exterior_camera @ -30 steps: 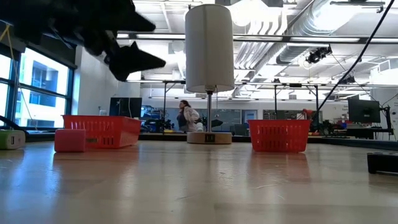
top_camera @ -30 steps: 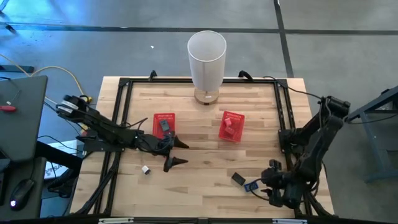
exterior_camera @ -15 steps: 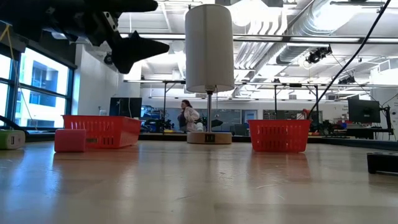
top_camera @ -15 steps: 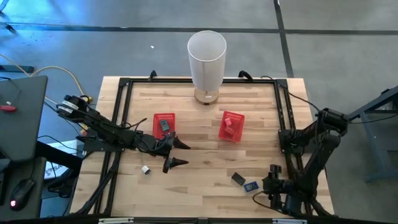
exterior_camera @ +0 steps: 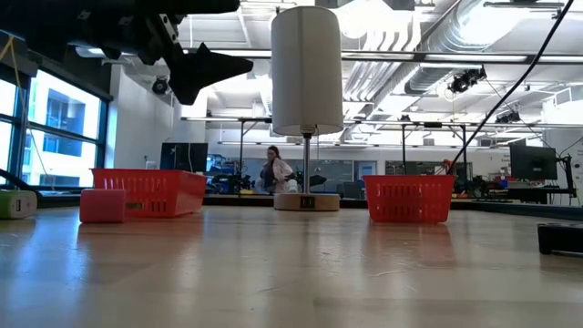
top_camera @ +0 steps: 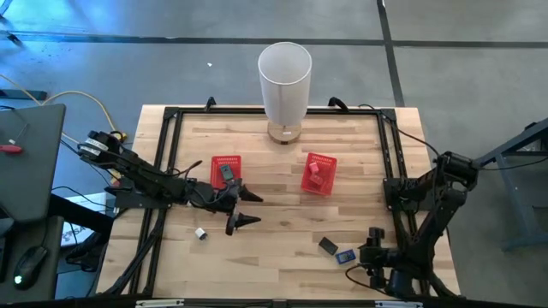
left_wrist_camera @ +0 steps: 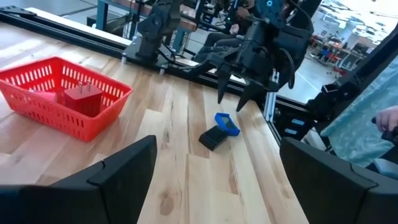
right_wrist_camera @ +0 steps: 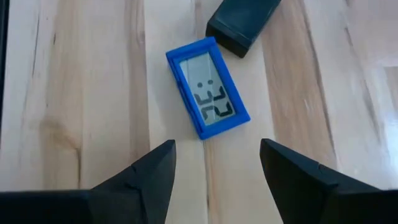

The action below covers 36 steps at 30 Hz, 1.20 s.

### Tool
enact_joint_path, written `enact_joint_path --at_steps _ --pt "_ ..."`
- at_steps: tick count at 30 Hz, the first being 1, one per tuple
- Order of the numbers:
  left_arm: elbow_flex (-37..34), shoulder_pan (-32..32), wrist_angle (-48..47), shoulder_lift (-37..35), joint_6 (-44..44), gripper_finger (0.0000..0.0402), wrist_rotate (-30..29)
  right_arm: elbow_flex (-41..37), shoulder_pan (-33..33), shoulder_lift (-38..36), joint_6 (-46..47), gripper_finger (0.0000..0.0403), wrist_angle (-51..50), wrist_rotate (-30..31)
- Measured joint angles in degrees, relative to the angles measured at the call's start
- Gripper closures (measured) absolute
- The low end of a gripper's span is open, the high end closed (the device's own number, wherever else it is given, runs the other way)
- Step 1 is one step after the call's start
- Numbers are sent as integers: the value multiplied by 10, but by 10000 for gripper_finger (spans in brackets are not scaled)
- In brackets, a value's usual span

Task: Pick & Place Office items
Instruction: Put the dark blue digital timer into the left red bin

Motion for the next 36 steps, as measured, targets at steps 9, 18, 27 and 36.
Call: enact_joint_path --at_steps 9,18,27,36 --pt "0 1 0 0 0 69 0 0 -34 0 -34 182 23 -8" --pt "0 1 0 0 0 69 5 0 -45 0 -101 182 22 -40" --pt "0 1 -3 0 0 69 6 0 -75 0 -98 182 16 -59" --pt "0 -7 -5 0 0 69 7 0 -87 0 -179 182 33 -94"
